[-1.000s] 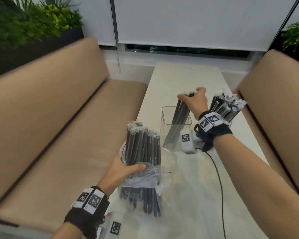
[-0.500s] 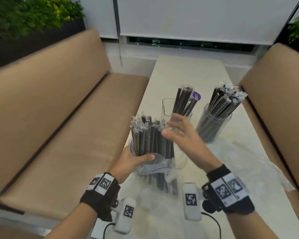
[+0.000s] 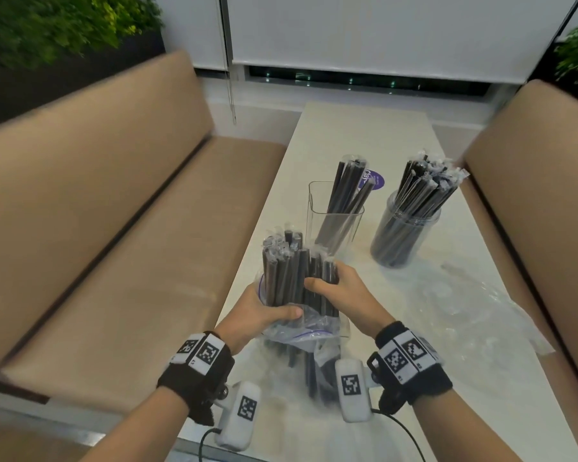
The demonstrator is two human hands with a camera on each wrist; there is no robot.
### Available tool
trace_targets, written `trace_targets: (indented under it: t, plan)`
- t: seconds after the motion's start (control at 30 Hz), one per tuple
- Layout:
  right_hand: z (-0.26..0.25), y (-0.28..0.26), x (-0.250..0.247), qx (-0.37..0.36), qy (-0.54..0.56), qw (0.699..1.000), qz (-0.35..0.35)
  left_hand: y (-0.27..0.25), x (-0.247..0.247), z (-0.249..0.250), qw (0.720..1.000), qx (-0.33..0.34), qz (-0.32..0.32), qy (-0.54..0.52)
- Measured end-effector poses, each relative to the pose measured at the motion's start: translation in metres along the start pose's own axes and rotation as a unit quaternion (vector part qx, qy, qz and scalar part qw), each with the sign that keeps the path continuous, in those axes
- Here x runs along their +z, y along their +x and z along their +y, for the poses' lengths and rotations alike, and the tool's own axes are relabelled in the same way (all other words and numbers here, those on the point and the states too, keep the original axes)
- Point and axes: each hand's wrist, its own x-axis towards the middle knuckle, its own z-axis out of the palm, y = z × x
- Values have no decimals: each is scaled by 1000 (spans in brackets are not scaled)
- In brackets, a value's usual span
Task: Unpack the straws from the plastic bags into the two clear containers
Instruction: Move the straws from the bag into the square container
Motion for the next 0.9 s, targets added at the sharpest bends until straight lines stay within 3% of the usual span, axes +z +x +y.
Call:
trace_targets:
  t: [0.2,0.37,0.6,0.9]
  plan:
    - [-13,1,-11,-40,-17,998,52,2,5,4,1000,17,18,5]
    - [-56,10,-40,-96,50,987,115,7,1,13,998,34,54,2]
    - [-89,16,-61,-145,70,975,155,10,-1,17,998,39,46,13]
    - [-99,29,-74,-126,107,971,172,9,2,20,998,34,41,15]
